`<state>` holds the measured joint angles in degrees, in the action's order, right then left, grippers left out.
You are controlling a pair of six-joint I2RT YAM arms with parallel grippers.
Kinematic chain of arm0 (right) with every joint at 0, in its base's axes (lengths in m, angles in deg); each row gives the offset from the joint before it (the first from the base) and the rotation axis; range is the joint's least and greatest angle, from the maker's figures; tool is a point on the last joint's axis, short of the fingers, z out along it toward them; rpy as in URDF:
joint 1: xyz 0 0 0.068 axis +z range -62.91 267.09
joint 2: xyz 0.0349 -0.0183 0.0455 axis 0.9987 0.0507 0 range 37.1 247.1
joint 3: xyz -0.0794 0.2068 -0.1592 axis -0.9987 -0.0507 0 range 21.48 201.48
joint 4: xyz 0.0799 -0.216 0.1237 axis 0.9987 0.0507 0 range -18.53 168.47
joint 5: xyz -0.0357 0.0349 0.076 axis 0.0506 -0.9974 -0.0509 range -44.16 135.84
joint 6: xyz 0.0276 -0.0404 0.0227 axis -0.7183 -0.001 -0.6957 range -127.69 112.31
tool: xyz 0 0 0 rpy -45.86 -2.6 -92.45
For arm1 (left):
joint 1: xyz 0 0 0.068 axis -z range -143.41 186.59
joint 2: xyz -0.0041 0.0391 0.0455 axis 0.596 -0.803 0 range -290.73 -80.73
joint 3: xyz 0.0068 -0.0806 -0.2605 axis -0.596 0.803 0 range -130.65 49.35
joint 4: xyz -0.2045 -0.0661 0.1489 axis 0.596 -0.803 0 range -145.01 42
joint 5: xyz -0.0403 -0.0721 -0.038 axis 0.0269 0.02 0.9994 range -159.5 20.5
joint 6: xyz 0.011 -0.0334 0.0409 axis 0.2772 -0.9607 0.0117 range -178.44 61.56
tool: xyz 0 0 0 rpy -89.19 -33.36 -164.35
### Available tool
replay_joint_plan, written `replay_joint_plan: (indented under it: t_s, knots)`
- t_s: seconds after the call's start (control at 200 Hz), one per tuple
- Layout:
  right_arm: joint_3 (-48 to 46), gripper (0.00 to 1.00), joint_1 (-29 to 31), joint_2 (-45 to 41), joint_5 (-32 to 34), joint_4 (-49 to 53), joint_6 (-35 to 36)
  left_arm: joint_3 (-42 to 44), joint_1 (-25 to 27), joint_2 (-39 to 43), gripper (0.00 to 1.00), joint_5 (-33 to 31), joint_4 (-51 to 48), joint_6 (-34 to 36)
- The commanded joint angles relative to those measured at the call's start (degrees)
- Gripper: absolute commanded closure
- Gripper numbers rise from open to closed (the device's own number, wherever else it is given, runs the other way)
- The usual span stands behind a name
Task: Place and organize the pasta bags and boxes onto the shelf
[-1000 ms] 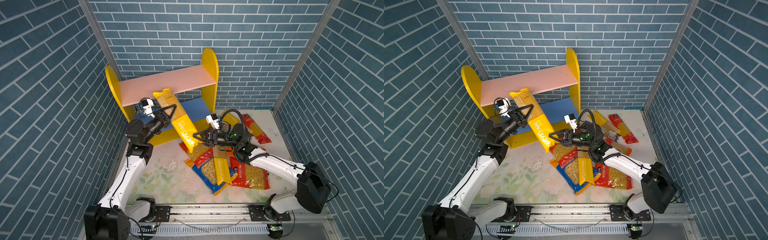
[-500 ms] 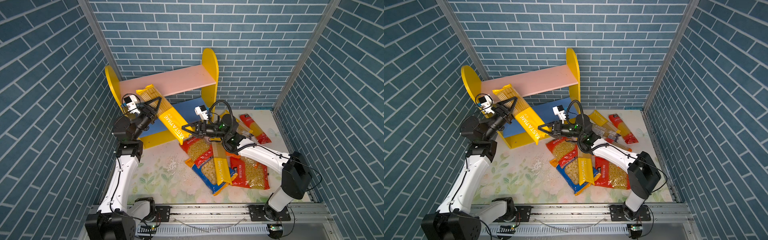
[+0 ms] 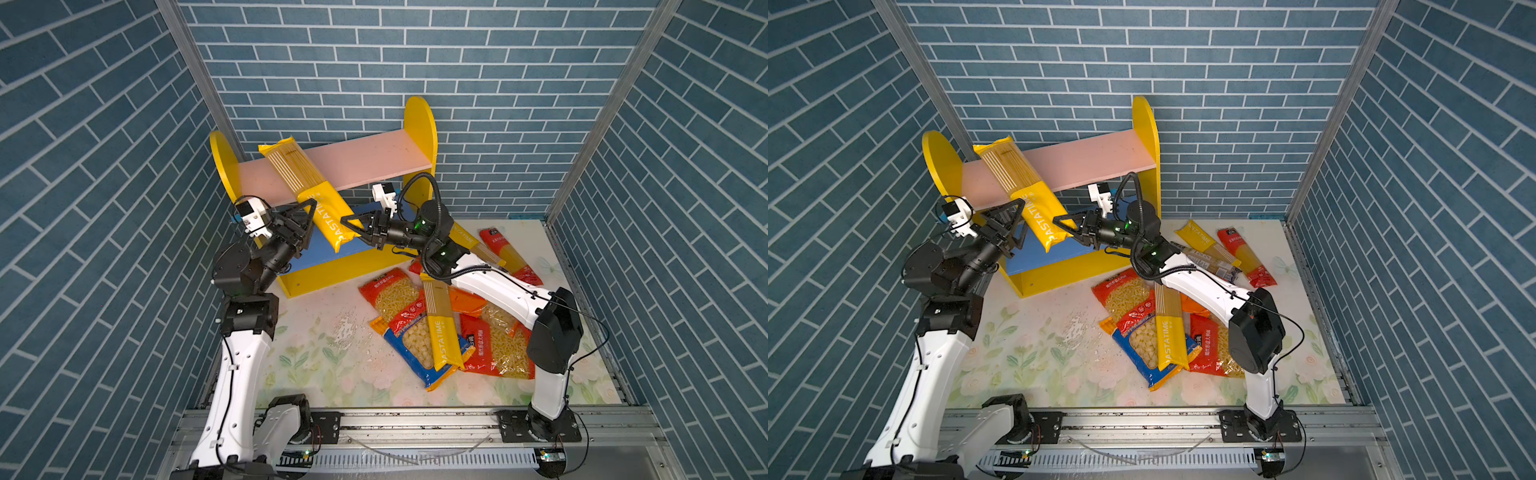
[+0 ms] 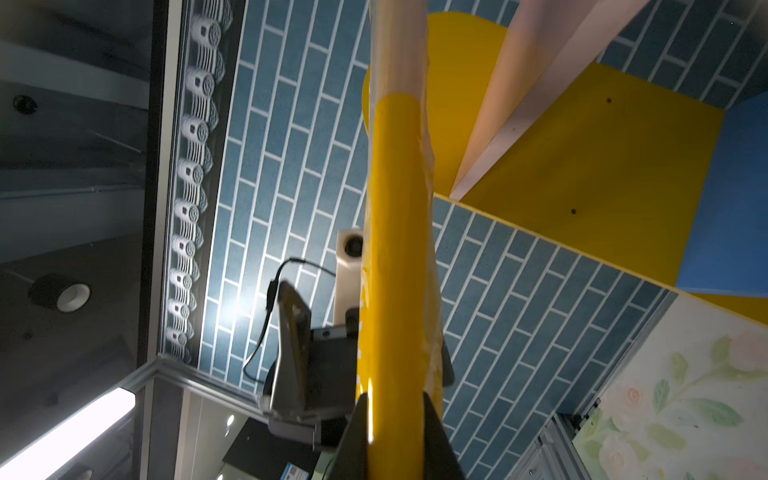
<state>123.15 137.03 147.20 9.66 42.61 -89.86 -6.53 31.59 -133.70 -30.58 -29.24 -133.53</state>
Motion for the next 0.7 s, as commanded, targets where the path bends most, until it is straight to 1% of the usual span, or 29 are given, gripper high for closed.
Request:
replay_joint_plan:
  t_s: [0.0,0.06,0.155,0.2,0.305,0.38,0.44,0.475,0.52,0.595,0.64,0.675,0.695]
  knots:
    - [8.0,0.99,0.0,1.7,11.2,1.4,2.4,1.2,0.0,3.0,0.19,1.1,-2.9,3.6]
    - [11.6,0.98,0.5,3.3,12.9,4.9,3.7,1.0,-0.1,3.3,0.17,1.0,-3.1,3.8]
    - [20.0,0.98,1.5,6.7,14.0,14.1,5.8,-0.7,-0.5,2.3,0.16,0.8,-5.4,4.9]
    - [24.4,0.98,2.0,8.8,14.2,18.2,5.9,-1.7,-0.8,1.8,0.16,0.4,-7.0,5.3]
    - [33.3,0.98,2.8,13.1,14.4,23.4,5.5,-2.9,-1.6,1.6,0.17,-0.8,-10.5,6.1]
    - [39.7,0.98,3.6,15.1,15.1,28.4,6.4,-5.3,-2.4,2.8,0.16,-1.9,-17.4,9.8]
    - [45.0,0.98,4.2,19.0,15.6,32.2,7.1,-7.7,-2.5,3.4,0.15,-3.7,-24.2,13.9]
    - [47.7,0.98,4.4,20.5,15.9,33.8,7.1,-8.6,-2.6,3.4,0.14,-4.5,-26.3,15.1]
    - [50.4,0.96,4.7,22.3,16.1,35.0,6.6,-8.9,-2.8,3.2,0.11,-5.0,-26.9,15.2]
    - [52.8,0.91,4.9,24.2,15.8,35.3,5.4,-8.8,-3.4,2.4,0.04,-5.2,-25.7,13.5]
    - [53.3,0.86,5.0,24.6,15.3,35.3,5.4,-8.8,-3.9,1.6,0.02,-5.2,-24.1,12.4]
    - [53.2,0.8,4.9,24.6,14.9,35.3,5.6,-8.8,-4.2,1.0,0.01,-5.2,-22.7,12.3]
    - [53.1,0.76,4.9,24.5,14.6,35.4,6.0,-8.8,-4.3,0.4,0.01,-5.2,-21.9,10.5]
